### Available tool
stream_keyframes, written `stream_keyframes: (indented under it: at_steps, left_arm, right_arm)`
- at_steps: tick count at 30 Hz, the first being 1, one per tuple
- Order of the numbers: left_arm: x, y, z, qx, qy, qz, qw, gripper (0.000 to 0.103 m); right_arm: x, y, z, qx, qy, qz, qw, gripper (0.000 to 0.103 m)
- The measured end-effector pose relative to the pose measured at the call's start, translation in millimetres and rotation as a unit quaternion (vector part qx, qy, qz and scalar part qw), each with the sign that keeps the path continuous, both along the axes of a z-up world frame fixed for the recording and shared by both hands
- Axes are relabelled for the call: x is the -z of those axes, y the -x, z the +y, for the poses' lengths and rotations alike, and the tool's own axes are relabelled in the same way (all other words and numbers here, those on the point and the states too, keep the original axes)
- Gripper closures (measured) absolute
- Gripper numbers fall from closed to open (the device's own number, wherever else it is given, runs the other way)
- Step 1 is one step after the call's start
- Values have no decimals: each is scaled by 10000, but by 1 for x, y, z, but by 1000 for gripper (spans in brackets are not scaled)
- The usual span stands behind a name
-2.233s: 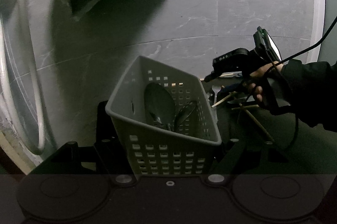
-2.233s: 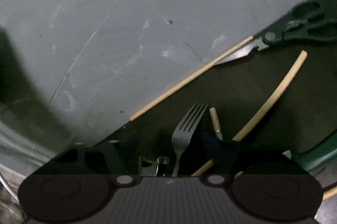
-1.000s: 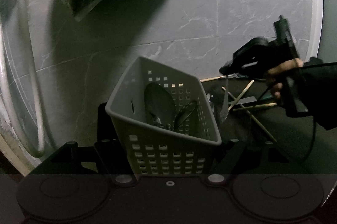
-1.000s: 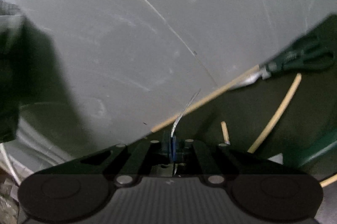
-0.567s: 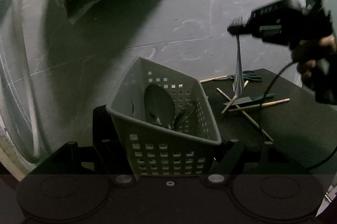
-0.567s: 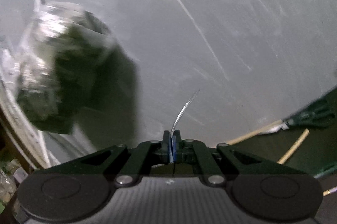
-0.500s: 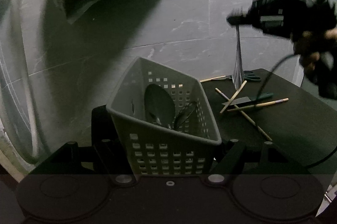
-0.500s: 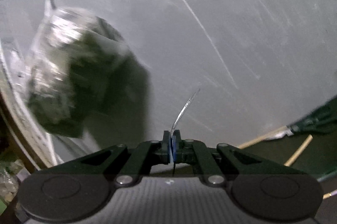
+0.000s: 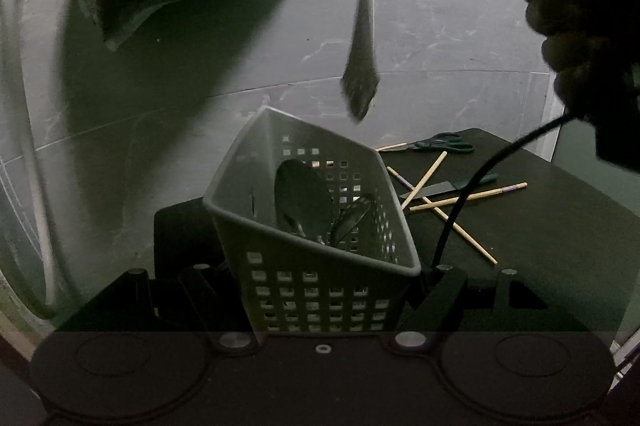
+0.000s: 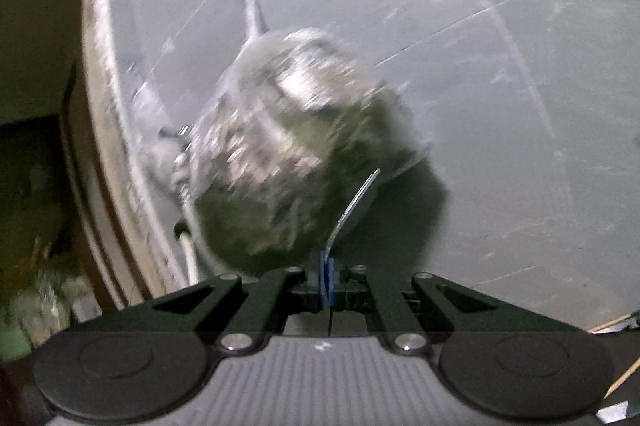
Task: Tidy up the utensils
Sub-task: 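Carry the steel fork over the holder, insert it, open the right tool, then reach the right tool to the steel peeler and grasp its handle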
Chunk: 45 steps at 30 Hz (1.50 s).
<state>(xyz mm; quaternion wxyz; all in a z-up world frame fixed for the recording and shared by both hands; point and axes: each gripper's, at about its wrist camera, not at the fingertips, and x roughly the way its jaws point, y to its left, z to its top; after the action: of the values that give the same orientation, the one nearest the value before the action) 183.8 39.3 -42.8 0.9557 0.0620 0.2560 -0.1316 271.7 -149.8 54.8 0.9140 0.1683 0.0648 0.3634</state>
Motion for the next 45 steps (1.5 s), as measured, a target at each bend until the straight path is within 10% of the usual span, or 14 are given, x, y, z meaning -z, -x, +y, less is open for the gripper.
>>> stream_keyframes:
  at_steps: [34,45]
  left_arm:
    - [0,-2,-1,-22,-11,-11,10000,26]
    - [-1,-1,0,-27,-14,-14,10000,26]
  right_arm:
    - [77,20,39,-641,1374,264,9881,97]
    - [57,27,15,-300,1098,62,9935,43]
